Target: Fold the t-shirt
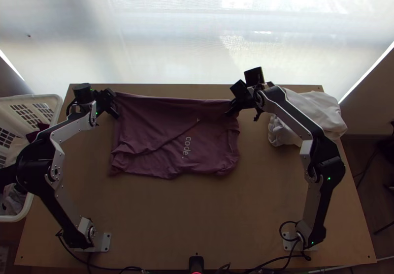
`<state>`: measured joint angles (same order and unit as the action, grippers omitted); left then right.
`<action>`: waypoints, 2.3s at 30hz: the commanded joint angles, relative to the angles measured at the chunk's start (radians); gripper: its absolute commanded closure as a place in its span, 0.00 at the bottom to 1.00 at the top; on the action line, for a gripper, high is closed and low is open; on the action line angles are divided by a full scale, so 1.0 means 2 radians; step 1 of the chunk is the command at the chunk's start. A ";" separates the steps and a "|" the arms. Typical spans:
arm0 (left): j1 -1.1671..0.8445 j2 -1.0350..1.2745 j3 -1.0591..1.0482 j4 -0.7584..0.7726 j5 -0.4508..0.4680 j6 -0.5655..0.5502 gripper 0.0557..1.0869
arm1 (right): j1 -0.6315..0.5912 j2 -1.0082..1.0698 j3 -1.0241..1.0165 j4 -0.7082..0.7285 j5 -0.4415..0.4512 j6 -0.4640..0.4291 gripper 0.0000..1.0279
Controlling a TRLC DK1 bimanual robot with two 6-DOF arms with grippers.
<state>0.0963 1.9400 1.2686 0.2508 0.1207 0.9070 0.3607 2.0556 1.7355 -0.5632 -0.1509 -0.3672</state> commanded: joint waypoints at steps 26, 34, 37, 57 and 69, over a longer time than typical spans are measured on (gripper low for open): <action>-0.008 -0.201 -0.228 0.026 0.077 0.089 0.96 | 0.041 -0.120 -0.207 -0.023 0.001 0.003 0.97; 0.030 -0.185 -0.179 0.012 0.086 0.070 0.96 | -0.003 -0.108 -0.205 -0.011 0.001 0.001 0.97; 0.031 -0.188 -0.197 -0.004 0.091 0.087 0.96 | -0.004 -0.102 -0.207 -0.011 0.002 0.000 0.97; 0.008 -0.264 -0.324 -0.077 0.108 0.153 0.58 | 0.033 -0.095 -0.213 -0.017 0.001 0.006 0.80; 0.087 -0.221 -0.249 -0.042 0.131 0.185 0.04 | 0.022 -0.110 -0.224 -0.037 0.003 0.023 0.04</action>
<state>0.1856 1.4590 0.6815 0.1520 0.3534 1.2446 0.4164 1.8629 1.2999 -0.6186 -0.1486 -0.3256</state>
